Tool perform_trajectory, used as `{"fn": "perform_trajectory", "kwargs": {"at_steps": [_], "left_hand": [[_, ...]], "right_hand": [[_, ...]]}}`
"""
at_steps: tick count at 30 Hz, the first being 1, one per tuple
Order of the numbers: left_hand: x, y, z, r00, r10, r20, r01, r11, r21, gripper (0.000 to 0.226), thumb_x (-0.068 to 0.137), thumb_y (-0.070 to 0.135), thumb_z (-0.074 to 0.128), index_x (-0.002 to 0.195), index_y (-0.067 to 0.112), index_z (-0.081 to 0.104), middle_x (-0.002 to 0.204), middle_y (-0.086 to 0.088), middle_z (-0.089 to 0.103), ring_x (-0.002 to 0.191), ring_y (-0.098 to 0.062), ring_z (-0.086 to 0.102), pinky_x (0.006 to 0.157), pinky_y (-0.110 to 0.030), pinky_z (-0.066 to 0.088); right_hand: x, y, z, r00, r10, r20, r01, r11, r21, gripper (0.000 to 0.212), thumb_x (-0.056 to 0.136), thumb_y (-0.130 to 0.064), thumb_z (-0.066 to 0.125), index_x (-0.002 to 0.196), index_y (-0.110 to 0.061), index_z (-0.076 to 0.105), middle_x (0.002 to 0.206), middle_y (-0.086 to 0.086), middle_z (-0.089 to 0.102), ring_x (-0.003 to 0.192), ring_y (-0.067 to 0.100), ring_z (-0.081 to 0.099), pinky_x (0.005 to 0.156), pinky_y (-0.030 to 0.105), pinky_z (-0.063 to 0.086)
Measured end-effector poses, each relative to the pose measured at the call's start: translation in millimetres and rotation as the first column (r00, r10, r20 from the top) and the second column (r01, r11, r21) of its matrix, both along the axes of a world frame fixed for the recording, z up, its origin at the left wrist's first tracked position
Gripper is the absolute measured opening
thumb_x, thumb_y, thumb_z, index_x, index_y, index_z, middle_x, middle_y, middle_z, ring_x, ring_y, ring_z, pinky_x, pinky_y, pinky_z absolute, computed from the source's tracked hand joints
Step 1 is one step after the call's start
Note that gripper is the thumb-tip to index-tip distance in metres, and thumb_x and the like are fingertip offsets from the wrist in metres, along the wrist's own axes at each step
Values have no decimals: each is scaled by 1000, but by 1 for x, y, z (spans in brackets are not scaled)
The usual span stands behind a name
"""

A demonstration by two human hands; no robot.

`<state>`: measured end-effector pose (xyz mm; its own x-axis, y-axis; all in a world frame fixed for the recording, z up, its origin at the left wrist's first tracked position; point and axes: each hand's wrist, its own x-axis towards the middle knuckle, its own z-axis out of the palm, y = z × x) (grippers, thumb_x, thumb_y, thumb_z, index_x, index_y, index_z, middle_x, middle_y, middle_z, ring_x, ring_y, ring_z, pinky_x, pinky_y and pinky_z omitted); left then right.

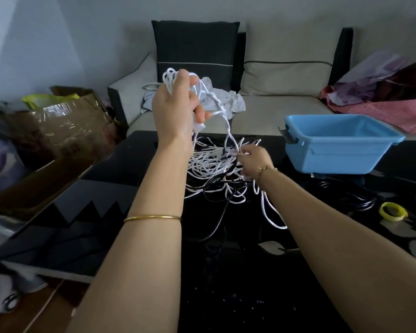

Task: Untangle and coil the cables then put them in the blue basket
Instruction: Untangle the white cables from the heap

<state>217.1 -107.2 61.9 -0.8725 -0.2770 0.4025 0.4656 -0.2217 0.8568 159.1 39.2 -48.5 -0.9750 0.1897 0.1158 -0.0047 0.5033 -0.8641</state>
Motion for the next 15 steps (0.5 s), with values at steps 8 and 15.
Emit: {"fn": "perform_trajectory", "kwargs": {"at_steps": [8,15], "left_hand": [[-6,-1,25,997,75,18,-76,992,97,27,99,23,43,85,5,56,40,9,35,33,-10,36,45,-23,46],[-5,3,57,999,29,40,-31,999,41,25,97,19,43,80,7,57,40,8,34,34,-10,35,45,-23,47]], "right_hand": [[-10,-3,134,976,6,-220,-67,960,-272,25,95,-2,38,99,-9,62,80,8,57,42,9,47,37,16,33],[10,8,194,961,-136,-241,55,948,-314,32,91,-3,35,71,-16,55,76,9,57,56,20,49,46,21,39]]}}
